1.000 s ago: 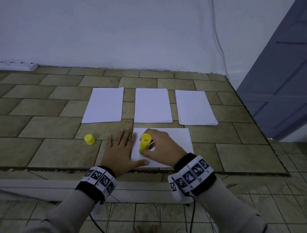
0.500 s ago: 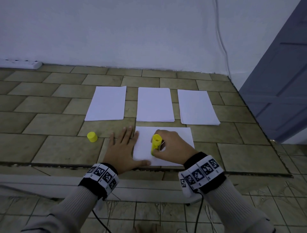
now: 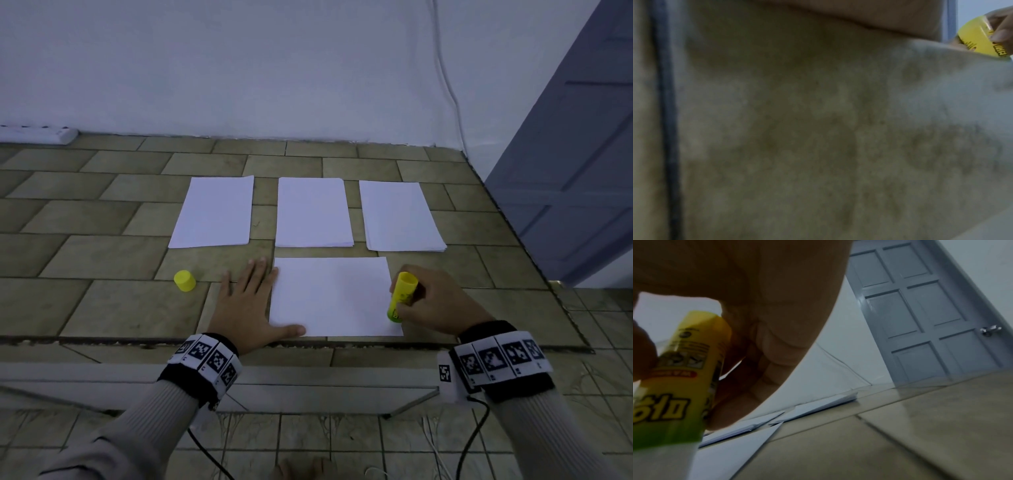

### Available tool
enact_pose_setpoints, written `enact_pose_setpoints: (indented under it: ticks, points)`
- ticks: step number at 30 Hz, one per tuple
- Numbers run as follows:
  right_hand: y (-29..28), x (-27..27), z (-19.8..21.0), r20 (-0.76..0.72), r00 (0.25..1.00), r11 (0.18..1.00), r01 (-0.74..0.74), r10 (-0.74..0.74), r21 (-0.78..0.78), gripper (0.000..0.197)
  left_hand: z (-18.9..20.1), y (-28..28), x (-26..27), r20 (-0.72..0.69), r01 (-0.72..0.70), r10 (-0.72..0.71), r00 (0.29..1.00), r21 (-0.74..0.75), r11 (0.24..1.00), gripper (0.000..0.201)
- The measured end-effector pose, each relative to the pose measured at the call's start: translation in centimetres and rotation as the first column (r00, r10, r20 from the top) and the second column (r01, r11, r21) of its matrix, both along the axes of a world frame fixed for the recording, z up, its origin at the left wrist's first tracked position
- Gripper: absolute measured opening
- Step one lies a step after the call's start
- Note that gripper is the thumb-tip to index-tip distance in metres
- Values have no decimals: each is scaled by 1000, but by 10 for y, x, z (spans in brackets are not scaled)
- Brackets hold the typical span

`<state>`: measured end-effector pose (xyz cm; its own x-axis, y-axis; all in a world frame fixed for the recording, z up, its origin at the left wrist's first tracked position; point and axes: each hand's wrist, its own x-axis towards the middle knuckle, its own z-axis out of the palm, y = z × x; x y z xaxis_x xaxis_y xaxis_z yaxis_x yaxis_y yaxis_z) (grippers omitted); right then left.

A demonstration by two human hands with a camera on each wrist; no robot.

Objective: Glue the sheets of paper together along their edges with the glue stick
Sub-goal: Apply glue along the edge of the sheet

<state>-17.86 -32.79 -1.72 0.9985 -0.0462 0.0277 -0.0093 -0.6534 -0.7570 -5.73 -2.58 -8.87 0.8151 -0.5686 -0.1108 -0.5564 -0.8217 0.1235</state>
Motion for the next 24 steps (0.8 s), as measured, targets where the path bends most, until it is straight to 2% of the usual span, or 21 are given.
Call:
enact_pose_setpoints:
  ticks: [3,7,10,12,17,21,24]
  points:
    - [3,2,2,18,1000,1000,-11,11,-7,17,-1,1,0,6,6,-6,1000,-5,1000,138]
    - [34,16,9,126,987,994,-103,99,28,15,-2,1,1,10,4,-4,1000,26,1000,135]
    - [69,32,12,42,989,989,-141,139,52,33,-2,1,0,23,1,-2,1000,17,1000,135]
    - [93,42,11,19,983,981,-184,183,61,32,-1,0,-1,25,5,-4,1000,-19,1000,136]
    - [129,59,5,35,954,954,-298,297,26,24,-3,0,1,9,15,-15,1000,5,1000,135]
    - [139,63,2,-13,926,923,-377,378,-78,34,-1,-1,-2,66,67,-64,996,-50,996,126]
    - [136,71,4,-7,919,915,-392,393,-93,30,0,-1,-2,24,47,-47,999,-14,999,133]
